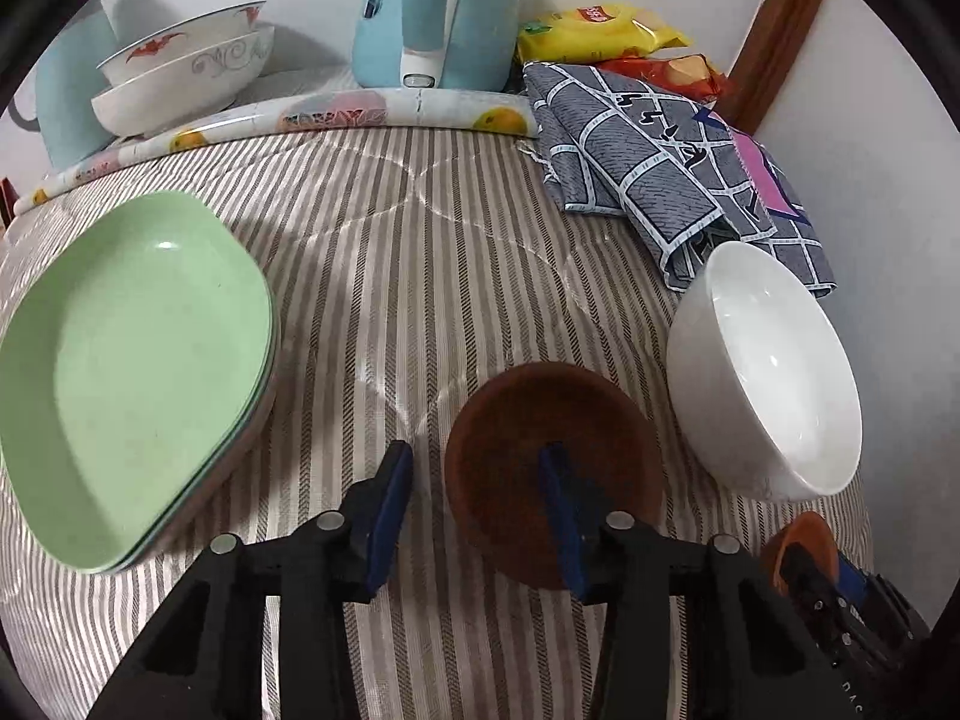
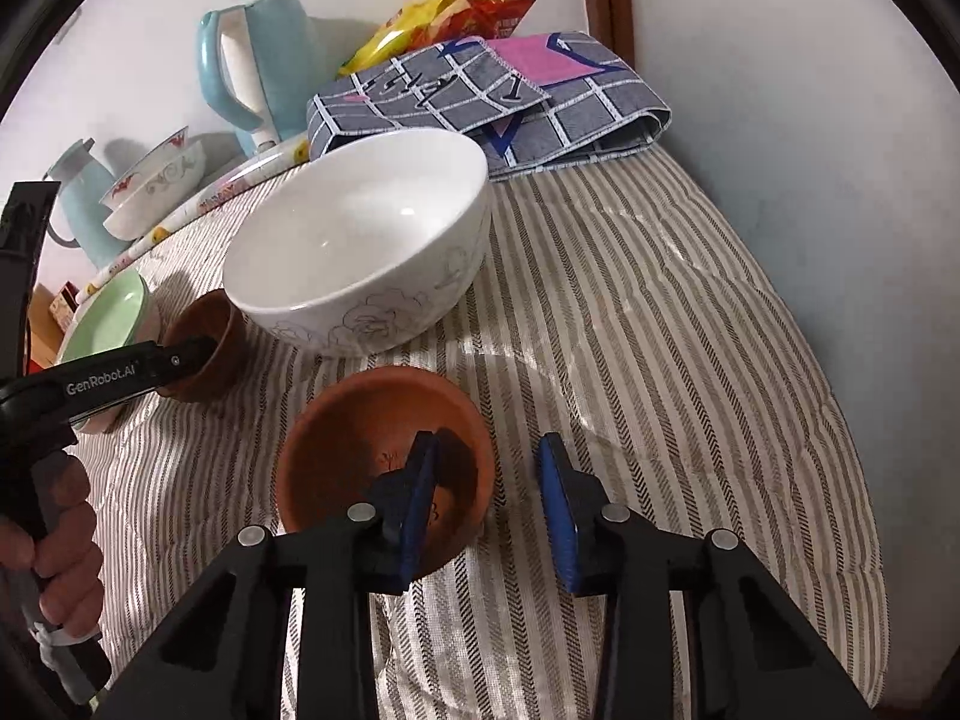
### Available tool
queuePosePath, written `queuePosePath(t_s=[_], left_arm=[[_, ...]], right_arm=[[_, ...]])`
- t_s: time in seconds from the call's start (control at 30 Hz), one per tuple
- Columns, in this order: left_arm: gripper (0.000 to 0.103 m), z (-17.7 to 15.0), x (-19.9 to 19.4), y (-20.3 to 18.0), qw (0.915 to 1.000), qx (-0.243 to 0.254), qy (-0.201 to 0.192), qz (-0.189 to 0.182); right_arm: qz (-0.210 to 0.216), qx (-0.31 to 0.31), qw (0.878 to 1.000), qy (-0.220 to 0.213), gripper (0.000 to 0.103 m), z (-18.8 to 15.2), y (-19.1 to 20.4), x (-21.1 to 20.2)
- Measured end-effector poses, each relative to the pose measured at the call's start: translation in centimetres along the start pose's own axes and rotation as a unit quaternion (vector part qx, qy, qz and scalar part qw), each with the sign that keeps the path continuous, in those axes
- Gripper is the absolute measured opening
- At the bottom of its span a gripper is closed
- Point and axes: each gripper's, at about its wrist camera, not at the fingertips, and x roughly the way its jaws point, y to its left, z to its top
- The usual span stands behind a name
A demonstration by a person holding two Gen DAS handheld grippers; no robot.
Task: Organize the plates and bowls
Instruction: 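Close the left gripper on one brown clay bowl rim while the right grips another, then lift both brown bowls while the right gripper carries its bowl over the white bowl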
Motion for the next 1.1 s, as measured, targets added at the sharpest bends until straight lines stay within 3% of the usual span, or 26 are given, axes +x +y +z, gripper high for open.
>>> queuePosePath(t_s=[0.1, 0.2, 0.43, 1.1], left_arm=[[0.032, 0.2, 0.2, 0.0, 0.9999, 0.007, -0.007, 0.008], [0.020, 0.4, 0.3, -0.1, 0.9999, 0.009, -0.008, -0.008], [0.011, 0.3, -0.1, 0.0, 0.9997, 0.008, -0.013, -0.018], [0.010, -1.0, -4.4, 0.6, 0.9987, 0.012, -0.035, -0.035]], right_arm=[[0.001, -0.003, 1.000, -0.002, 0.031, 0.2, 0.1, 0.2], [0.012, -0.005, 1.000, -0.004, 0.019, 0.2, 0.4, 0.3], [0.012, -0.001, 1.000, -0.016, 0.013, 0.1, 0.7, -0.3], [-0.017, 0.000, 0.999, -0.051, 0.010, -0.3, 1.5, -4.1]])
